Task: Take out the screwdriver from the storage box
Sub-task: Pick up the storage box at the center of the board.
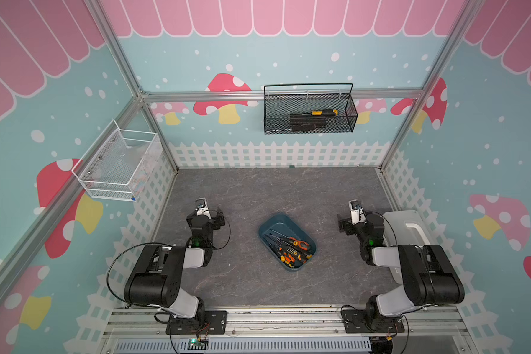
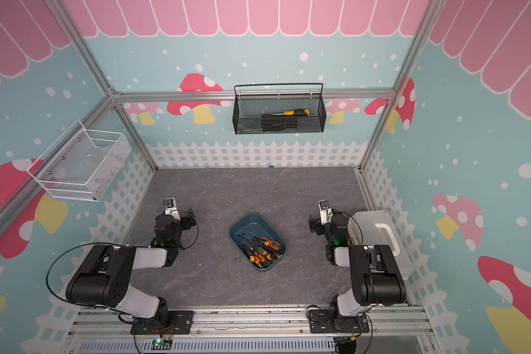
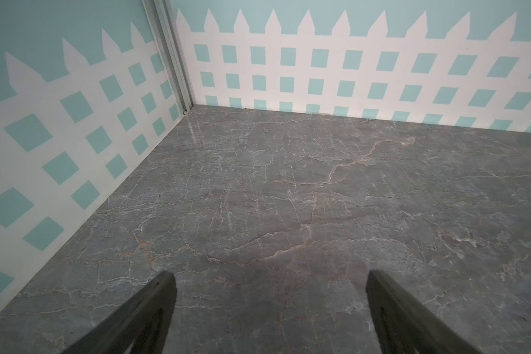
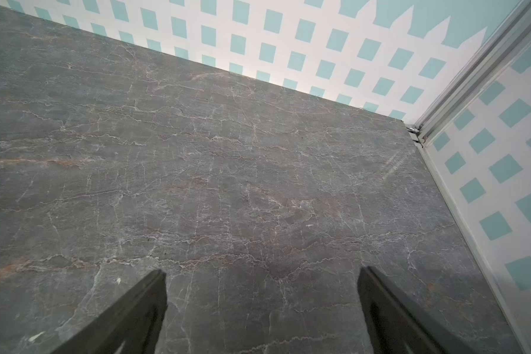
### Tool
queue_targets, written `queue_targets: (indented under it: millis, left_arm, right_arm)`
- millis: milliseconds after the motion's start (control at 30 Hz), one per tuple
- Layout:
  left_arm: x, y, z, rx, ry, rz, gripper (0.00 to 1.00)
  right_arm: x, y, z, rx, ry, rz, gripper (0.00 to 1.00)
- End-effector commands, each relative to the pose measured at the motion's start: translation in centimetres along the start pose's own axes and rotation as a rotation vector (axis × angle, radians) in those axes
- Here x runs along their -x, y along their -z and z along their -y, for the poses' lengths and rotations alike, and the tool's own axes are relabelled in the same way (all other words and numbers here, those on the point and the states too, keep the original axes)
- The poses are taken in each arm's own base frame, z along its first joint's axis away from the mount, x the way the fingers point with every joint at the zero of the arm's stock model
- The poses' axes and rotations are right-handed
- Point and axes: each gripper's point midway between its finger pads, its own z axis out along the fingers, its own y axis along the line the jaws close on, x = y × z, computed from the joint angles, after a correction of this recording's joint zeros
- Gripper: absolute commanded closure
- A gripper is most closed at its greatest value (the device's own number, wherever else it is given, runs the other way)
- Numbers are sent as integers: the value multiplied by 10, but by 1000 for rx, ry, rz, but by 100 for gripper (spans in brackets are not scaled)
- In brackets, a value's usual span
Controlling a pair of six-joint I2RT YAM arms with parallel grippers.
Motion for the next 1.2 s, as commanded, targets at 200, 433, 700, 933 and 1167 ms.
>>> queue_targets:
  millis: [200, 433, 700, 933, 1167]
  left_arm:
    - [6, -2, 3, -18, 7, 11, 1]
    - [7, -2, 2, -17, 8, 13, 1]
    - [6, -2, 3, -18, 8, 11, 1]
    - [14, 9, 2, 47, -18, 59, 1]
    - [44, 23, 23, 160, -154, 13, 1]
  right_arm:
    - [2, 0, -2, 10, 3, 8, 1]
    - [2, -1, -2, 10, 3, 8, 1]
    - [3, -1, -2, 11, 1, 9, 1]
    - [2, -1, -1, 5, 0, 6, 1]
    - [2, -1, 1, -9, -6, 3, 1]
